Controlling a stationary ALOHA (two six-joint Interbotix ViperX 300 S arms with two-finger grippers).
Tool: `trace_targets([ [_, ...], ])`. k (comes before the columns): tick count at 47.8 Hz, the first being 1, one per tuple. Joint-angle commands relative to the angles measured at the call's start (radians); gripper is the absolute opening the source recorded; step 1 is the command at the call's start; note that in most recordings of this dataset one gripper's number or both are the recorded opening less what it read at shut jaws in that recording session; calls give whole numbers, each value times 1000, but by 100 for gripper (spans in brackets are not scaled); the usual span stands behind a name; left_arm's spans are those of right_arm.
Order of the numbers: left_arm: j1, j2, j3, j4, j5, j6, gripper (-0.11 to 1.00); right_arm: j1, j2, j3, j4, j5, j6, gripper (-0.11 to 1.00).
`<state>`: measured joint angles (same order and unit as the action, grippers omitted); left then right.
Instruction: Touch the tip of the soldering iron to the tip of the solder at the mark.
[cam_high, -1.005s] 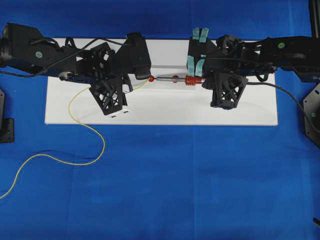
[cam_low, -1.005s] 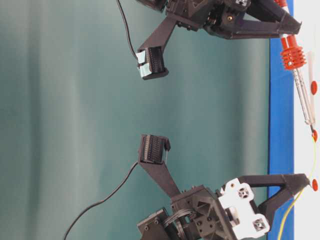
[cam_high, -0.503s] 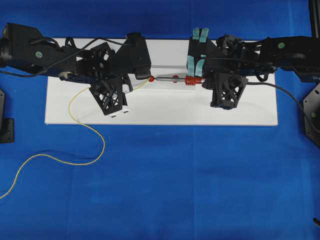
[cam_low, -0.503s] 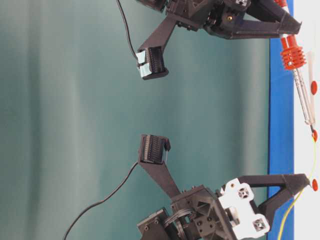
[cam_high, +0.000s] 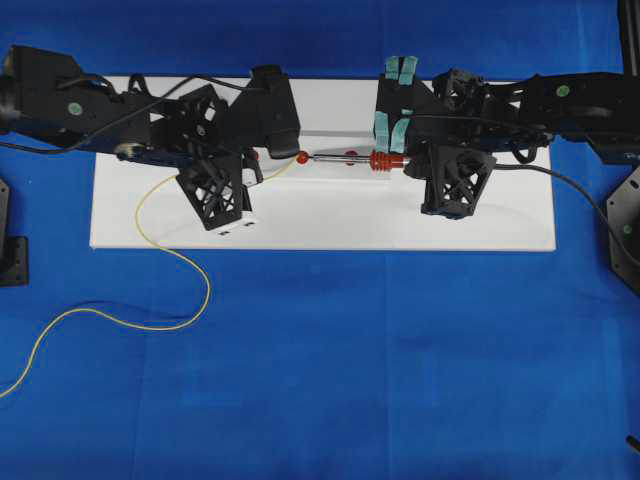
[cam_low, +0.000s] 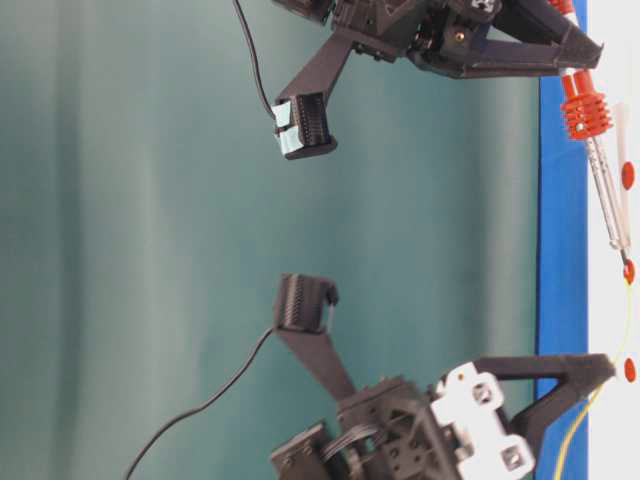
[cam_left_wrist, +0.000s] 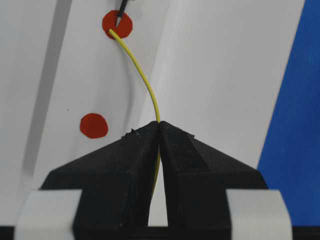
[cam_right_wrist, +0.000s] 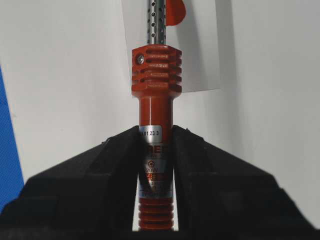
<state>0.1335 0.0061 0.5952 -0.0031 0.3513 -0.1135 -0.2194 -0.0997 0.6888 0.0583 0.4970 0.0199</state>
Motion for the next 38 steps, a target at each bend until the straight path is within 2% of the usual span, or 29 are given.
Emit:
trace_targets([
  [1, 2, -69, 3, 2, 0, 2, 1, 0, -11, -21, -3, -3, 0, 6],
  [11, 2, -156, 63, 2, -3, -2, 1, 0, -14, -18, -3, -8, 0, 6],
  [24, 2, -161, 72, 2, -9, -34, 1, 0, -21, -20, -3, -8, 0, 6],
  [30, 2, -160, 71, 2, -9, -35, 1, -2, -63, -12, -6, -3, 0, 6],
  [38, 0, -158, 71, 3, -11, -35, 1, -5, -152, 44, -12, 6, 0, 6],
])
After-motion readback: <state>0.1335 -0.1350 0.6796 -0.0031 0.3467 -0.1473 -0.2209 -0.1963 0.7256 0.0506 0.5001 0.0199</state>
